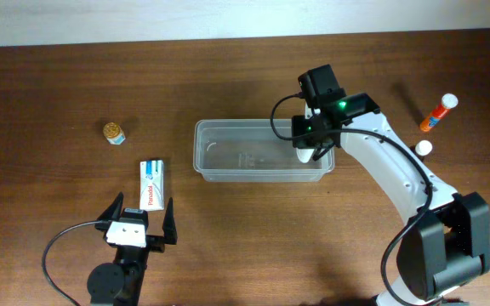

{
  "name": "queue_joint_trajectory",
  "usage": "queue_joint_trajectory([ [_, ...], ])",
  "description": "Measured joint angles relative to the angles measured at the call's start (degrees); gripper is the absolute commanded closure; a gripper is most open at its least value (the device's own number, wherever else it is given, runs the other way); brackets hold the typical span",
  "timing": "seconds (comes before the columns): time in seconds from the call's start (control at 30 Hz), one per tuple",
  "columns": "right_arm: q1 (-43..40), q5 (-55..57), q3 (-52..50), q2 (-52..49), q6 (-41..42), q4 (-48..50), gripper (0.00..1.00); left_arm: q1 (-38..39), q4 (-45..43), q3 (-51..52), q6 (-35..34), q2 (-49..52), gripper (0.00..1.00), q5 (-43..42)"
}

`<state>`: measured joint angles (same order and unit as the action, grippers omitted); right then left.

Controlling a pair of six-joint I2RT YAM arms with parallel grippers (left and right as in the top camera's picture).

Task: Pack container
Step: 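Lift the spray bottle and carry it over the clear container, then lower the spray bottle into the container's right end and release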

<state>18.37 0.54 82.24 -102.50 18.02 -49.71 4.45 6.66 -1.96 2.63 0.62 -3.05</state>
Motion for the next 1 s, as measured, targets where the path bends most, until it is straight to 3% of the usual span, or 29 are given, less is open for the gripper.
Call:
queue_joint_trajectory([
  [0.87,-0.22,2.08,-2.78,-4.39,-0.04,4.85,0.71,0.0,-0.02,-0.02,0.0,0.0,0.01,0.0],
  [1.0,-0.22,3.52,-2.75,-4.44,-0.07,5.05,0.67,0.0,0.0,0.0,0.0,0.0,0.01,0.0],
])
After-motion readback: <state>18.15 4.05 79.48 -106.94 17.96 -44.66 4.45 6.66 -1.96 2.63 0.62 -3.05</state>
